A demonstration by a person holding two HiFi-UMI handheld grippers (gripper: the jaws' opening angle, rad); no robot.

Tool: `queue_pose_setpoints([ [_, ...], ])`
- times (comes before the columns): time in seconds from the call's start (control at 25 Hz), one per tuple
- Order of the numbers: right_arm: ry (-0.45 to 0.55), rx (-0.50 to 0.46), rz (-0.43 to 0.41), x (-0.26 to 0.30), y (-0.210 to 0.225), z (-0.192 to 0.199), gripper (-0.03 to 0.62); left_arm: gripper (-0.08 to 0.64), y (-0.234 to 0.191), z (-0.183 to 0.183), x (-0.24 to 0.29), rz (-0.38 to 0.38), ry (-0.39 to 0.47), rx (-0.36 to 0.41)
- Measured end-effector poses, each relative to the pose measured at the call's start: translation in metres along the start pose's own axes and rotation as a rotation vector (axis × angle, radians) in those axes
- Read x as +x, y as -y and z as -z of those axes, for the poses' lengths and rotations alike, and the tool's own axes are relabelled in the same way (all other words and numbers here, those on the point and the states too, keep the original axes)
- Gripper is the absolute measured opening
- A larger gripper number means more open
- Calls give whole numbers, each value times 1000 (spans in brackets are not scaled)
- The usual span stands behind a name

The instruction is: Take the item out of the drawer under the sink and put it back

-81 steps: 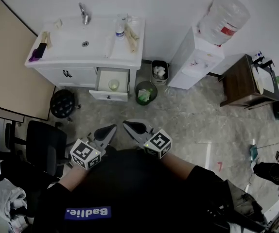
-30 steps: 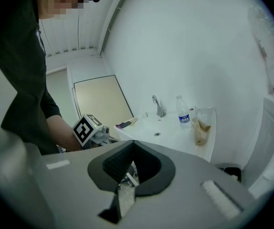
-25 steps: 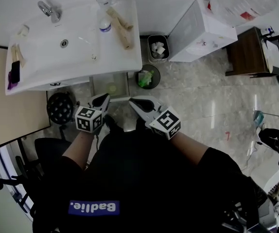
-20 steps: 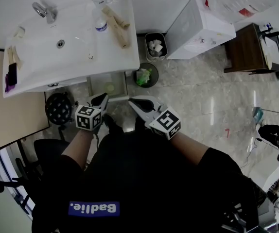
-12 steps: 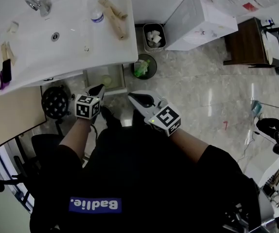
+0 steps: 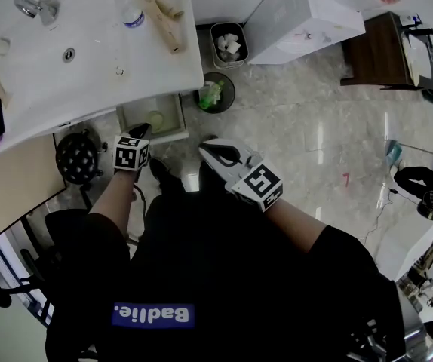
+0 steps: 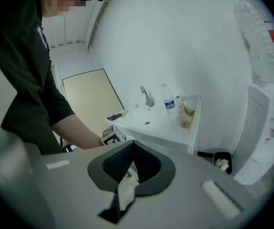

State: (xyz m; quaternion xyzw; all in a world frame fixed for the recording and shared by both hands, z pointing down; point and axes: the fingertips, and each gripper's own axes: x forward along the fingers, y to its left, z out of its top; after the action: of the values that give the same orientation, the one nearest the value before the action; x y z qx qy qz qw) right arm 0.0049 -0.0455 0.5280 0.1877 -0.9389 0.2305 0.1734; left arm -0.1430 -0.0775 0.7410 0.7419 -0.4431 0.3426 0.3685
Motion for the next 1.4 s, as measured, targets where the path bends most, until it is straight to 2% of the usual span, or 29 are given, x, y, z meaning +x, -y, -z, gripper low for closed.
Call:
queue_pose_setpoints([
  [0.2, -20, 20, 8, -4, 6, 10, 2, -1, -10, 8, 20, -19, -56, 29],
  [0.32, -30, 35, 15, -6, 10, 16, 2, 45, -18, 15, 31, -31, -92, 14],
  [0.56, -58, 46, 15, -6, 16, 25, 2, 75, -37, 25, 49, -68, -145, 5],
  [0.84, -85, 56, 34, -10, 22, 34, 2, 128, -52, 41, 69, -75, -217, -17],
  [1.04, -106, 80, 54, -15, 27, 43, 2, 135, -58, 54, 87, -69, -285, 17],
  [1.28, -150, 67, 82, -24, 34, 49, 2, 135, -65, 60, 104, -85, -316, 13],
  [1.4, -157, 81, 100, -27, 38, 49, 2, 135, -67, 60, 111, -89, -335, 50],
])
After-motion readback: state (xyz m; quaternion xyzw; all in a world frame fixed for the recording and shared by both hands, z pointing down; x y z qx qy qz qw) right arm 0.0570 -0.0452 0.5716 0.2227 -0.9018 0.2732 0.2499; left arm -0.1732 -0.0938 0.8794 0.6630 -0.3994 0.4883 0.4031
